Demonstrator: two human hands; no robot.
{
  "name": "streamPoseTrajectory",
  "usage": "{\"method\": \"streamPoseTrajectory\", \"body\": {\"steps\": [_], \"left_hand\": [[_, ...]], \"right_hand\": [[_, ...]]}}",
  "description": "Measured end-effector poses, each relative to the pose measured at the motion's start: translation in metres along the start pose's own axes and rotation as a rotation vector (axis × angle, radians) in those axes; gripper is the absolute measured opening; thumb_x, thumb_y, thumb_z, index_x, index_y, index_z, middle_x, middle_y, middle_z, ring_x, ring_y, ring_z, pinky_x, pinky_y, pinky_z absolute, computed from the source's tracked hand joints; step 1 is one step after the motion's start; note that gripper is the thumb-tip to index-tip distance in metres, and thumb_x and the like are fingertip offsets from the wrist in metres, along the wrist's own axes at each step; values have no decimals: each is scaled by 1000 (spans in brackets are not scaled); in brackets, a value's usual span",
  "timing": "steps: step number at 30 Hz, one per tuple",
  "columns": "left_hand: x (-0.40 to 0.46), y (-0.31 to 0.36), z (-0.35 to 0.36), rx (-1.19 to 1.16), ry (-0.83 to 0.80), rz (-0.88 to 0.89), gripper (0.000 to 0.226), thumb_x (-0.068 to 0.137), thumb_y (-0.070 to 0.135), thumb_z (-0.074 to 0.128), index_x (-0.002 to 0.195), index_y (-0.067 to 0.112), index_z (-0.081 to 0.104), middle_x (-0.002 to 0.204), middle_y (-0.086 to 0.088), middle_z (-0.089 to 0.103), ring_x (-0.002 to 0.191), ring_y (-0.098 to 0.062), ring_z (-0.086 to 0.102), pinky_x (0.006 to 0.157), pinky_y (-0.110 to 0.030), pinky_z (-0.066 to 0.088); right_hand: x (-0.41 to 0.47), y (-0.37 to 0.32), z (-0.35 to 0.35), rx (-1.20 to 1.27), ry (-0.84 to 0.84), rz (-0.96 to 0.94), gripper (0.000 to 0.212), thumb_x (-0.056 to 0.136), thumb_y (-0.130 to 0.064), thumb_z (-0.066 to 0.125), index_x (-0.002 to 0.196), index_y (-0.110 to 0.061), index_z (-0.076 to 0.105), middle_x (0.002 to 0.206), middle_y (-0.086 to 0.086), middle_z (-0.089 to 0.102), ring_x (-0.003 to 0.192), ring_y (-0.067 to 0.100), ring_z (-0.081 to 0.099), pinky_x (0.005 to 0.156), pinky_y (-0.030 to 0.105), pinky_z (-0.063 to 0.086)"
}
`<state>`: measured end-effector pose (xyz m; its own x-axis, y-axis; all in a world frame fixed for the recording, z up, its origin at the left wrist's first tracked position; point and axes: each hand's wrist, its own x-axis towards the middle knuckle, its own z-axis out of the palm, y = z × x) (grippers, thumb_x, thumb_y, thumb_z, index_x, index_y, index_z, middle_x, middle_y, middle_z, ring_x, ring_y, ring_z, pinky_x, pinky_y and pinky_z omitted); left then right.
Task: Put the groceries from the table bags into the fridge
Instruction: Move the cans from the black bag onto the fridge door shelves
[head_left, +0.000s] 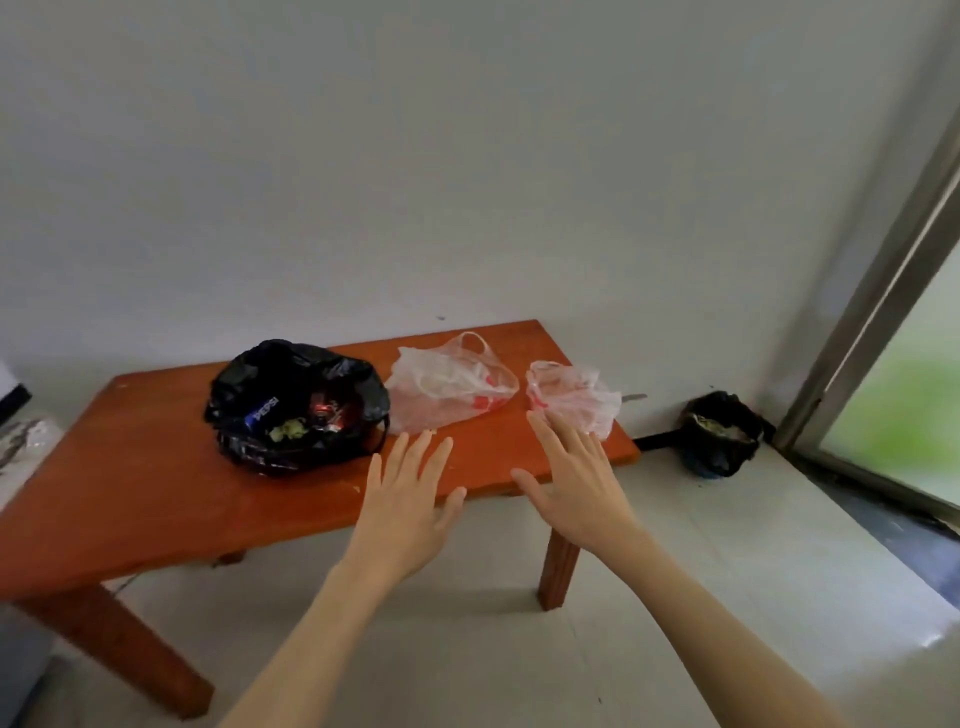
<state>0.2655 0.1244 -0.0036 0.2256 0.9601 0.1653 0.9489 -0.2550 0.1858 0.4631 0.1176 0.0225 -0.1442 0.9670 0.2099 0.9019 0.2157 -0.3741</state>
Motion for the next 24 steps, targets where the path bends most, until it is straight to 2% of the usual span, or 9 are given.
{"method": "streamPoseTrajectory", "body": {"steps": [4, 6, 9, 14, 19, 24], "left_hand": [[28, -63, 4, 19, -5, -57, 86, 74, 65, -5, 148, 24, 10, 157, -2, 7, 145, -21, -4, 116, -43, 1], [51, -97, 4, 39, -16, -102, 76, 84, 64, 5, 148, 24, 10, 157, -2, 6, 145, -21, -5, 116, -42, 1], [85, -143, 3, 40, -61, -158, 59, 97, 49, 25, 148, 24, 13, 157, -2, 9, 145, -21, -3, 117, -43, 3], [125, -198, 13, -13, -162, -253, 54, 98, 46, 27, 147, 26, 17, 156, 2, 11, 145, -18, -1, 116, -41, 4], [144, -246, 37, -63, -244, -318, 55, 98, 44, 30, 147, 24, 18, 156, -2, 13, 145, -20, 1, 118, -41, 9], [166, -281, 58, -295, -168, -354, 57, 97, 31, 42, 147, 16, 19, 152, -7, 22, 142, -22, 16, 114, -34, 19]], "right_hand": [[65, -19, 42, 16, -80, -81, 65, 95, -46, 40, 149, -23, 12, 157, 3, 11, 145, 21, 7, 118, 42, 7], [105, -28, 60, 23, -96, -127, 64, 95, -45, 40, 149, -21, 13, 157, 4, 13, 145, 22, 9, 117, 41, 6], [158, -47, 86, 58, -130, -168, 65, 95, -43, 42, 149, -21, 13, 156, 6, 15, 145, 23, 10, 117, 38, 8], [224, -75, 131, 93, -245, -206, 64, 96, -45, 39, 149, -20, 14, 156, 5, 15, 144, 23, 10, 118, 38, 10], [257, -90, 170, 137, -347, -167, 62, 96, -43, 38, 149, -20, 14, 157, 3, 12, 144, 22, 9, 118, 38, 13], [281, -116, 204, 223, -379, -127, 57, 97, -38, 41, 146, -14, 26, 155, 3, 20, 143, 18, 14, 115, 31, 17]]}}
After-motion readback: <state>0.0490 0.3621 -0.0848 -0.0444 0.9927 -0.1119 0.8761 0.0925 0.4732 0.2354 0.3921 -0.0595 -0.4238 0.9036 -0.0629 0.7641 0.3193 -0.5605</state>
